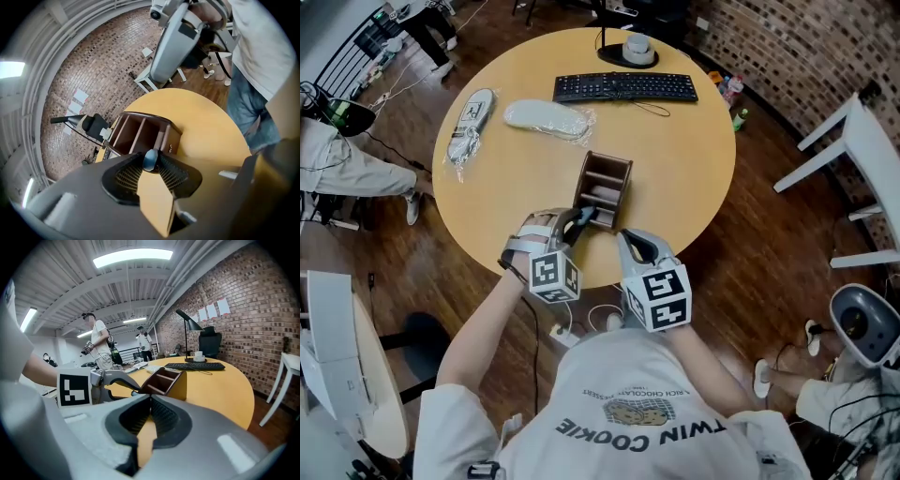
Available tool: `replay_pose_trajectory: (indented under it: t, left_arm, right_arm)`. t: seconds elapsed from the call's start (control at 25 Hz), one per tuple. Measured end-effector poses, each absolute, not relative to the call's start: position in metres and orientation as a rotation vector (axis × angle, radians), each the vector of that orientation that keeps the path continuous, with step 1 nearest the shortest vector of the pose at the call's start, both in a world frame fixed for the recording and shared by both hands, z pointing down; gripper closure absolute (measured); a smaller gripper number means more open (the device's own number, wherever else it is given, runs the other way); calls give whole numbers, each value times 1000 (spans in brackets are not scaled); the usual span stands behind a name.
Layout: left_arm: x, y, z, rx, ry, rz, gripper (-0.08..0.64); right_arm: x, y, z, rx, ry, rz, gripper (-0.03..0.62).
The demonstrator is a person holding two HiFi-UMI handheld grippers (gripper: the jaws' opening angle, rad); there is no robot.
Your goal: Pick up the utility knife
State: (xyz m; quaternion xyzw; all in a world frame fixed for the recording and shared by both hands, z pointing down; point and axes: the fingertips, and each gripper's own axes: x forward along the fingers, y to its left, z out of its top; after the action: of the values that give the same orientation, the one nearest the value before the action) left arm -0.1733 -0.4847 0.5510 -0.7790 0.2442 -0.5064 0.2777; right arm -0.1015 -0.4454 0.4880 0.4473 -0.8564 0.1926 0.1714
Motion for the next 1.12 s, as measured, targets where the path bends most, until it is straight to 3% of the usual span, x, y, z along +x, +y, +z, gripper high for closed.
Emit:
replay_pose_trajectory:
  t: [0.44,1.12]
  left_arm:
    - [-168,-480,544,-2059,487,-1357,477]
    - [-161,-430,493,-2154,603,-1166,488]
  right_arm:
    - [-104,-447,490,1264,-2426,558,591]
    - [-112,-392,478,1291,-2434,536,591]
